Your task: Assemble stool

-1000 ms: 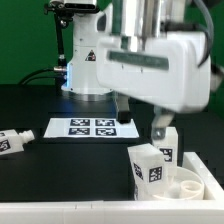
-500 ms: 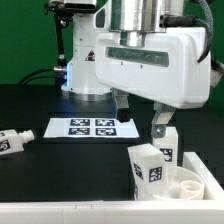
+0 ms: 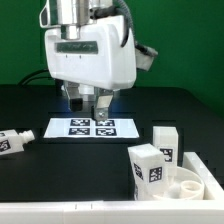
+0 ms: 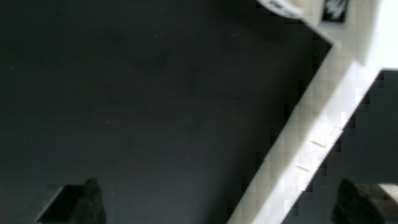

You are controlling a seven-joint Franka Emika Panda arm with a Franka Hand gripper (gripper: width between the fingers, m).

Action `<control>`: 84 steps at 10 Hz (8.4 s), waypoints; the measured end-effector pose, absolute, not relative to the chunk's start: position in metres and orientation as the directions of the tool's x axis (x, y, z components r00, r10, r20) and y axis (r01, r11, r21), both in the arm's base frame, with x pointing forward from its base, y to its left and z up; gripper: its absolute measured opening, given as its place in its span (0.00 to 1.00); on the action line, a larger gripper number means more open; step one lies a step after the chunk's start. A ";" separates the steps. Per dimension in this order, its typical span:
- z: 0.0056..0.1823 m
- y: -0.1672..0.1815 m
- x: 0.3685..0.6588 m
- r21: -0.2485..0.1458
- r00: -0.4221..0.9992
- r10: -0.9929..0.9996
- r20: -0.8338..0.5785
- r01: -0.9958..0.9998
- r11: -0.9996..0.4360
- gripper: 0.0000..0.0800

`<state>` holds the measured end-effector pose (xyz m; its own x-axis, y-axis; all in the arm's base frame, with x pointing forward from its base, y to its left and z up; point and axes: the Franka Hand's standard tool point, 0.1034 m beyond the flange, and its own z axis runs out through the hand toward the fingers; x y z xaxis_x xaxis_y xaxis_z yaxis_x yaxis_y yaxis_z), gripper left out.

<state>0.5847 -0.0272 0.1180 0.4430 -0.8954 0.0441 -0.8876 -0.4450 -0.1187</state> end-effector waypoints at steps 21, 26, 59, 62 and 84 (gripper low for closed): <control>0.075 -0.141 0.468 -0.124 0.504 -0.855 -0.124 -0.863 -0.490 0.81; 0.043 -0.164 0.448 -0.047 0.467 -0.875 -0.128 -0.884 -0.465 0.81; 0.035 -0.130 0.453 -0.052 0.845 0.023 -0.534 -0.006 -0.999 0.81; 0.037 -0.134 0.453 -0.067 0.680 0.005 -0.733 -0.065 -0.996 0.81; 0.100 -0.133 0.510 -0.018 0.723 -0.045 -0.689 -0.079 -0.997 0.42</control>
Offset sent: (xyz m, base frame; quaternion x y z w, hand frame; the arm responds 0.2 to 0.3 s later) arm -0.0422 -0.0242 -0.0336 0.0220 -0.0521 0.0430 0.9975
